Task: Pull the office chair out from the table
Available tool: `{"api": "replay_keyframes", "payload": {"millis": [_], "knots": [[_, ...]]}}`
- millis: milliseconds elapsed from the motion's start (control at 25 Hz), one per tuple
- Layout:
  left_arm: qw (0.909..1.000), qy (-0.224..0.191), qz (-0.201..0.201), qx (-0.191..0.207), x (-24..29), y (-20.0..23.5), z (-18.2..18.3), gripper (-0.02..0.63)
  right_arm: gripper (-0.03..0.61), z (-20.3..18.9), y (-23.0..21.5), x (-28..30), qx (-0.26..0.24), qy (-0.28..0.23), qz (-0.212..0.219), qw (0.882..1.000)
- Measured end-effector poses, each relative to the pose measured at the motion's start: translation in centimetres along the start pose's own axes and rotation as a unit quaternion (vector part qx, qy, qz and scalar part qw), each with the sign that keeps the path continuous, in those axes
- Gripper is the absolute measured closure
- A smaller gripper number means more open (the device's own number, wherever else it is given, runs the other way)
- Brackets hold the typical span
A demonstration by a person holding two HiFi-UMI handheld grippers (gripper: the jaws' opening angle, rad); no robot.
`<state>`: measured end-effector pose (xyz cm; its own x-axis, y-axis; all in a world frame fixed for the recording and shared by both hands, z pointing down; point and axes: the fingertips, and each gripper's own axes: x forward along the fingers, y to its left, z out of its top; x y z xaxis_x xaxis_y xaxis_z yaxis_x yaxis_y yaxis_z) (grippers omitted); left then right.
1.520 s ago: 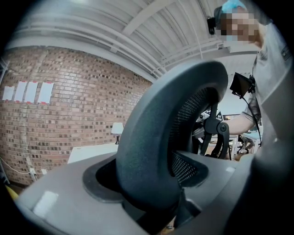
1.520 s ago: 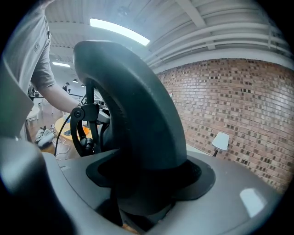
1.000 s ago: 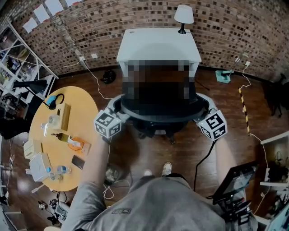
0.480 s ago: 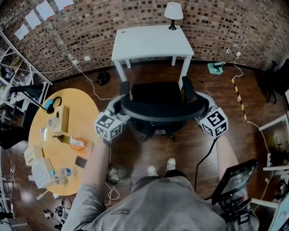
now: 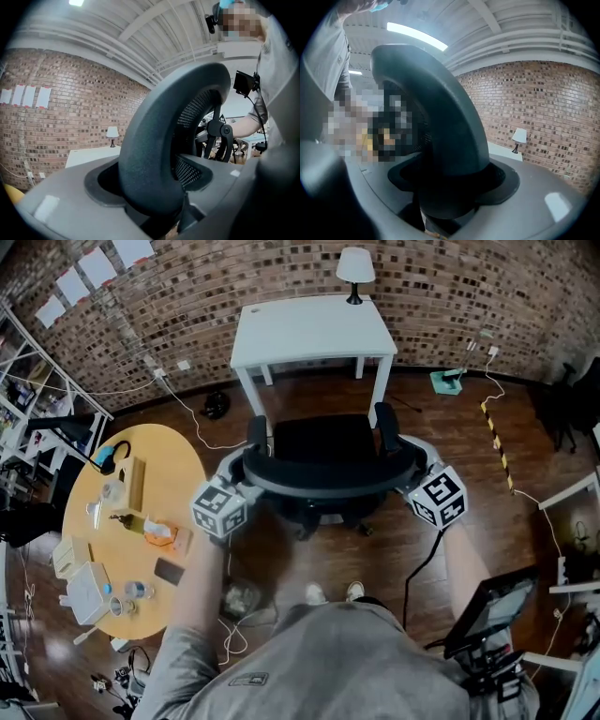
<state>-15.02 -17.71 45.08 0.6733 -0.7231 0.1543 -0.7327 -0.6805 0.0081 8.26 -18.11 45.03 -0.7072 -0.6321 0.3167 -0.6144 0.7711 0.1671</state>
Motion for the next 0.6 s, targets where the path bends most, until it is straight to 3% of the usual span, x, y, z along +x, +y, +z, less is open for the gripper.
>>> {"api": "replay_keyframes", "payload": {"millis": [600], "knots": [[0.9999,-0.005,0.012,0.003,-1.3,-2.5,0.2,0.287,0.232,-0.3,1.2,-2.2,-0.004,-0.006,0.007,1.000]]}}
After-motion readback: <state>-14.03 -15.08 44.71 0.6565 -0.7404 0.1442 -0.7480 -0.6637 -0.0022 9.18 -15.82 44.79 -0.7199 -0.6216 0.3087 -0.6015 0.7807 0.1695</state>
